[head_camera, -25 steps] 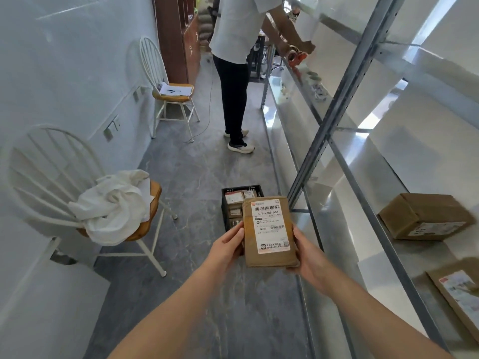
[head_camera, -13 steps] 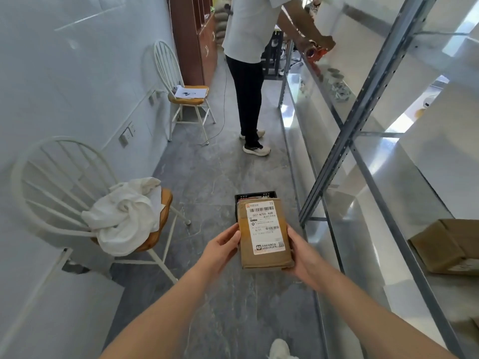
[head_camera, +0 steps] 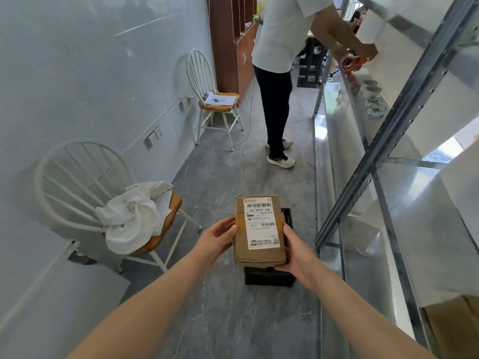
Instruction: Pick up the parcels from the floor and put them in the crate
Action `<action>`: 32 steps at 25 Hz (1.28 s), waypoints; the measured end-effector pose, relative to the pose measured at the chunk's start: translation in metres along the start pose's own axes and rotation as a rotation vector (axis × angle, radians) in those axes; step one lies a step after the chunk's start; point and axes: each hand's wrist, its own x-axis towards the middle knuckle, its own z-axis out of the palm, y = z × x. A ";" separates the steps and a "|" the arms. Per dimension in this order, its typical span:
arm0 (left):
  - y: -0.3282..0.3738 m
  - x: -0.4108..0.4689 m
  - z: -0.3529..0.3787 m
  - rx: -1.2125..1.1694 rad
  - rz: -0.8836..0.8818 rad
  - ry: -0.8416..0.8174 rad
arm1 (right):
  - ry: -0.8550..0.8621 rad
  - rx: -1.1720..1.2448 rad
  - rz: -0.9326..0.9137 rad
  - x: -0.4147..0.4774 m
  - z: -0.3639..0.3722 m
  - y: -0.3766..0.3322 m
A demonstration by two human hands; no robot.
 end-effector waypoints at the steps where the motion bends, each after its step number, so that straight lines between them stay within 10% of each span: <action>1: -0.001 0.002 0.003 0.023 -0.019 0.017 | 0.004 -0.021 0.012 0.004 -0.004 -0.002; 16: 0.021 0.090 -0.021 0.011 -0.163 -0.079 | 0.166 -0.309 0.064 0.075 -0.004 -0.054; 23: 0.060 0.172 -0.032 -0.080 -0.249 -0.008 | 0.509 -0.360 -0.049 0.144 0.025 -0.097; 32: 0.074 0.252 -0.070 -0.243 -0.360 0.059 | 0.548 -0.102 0.067 0.221 0.060 -0.124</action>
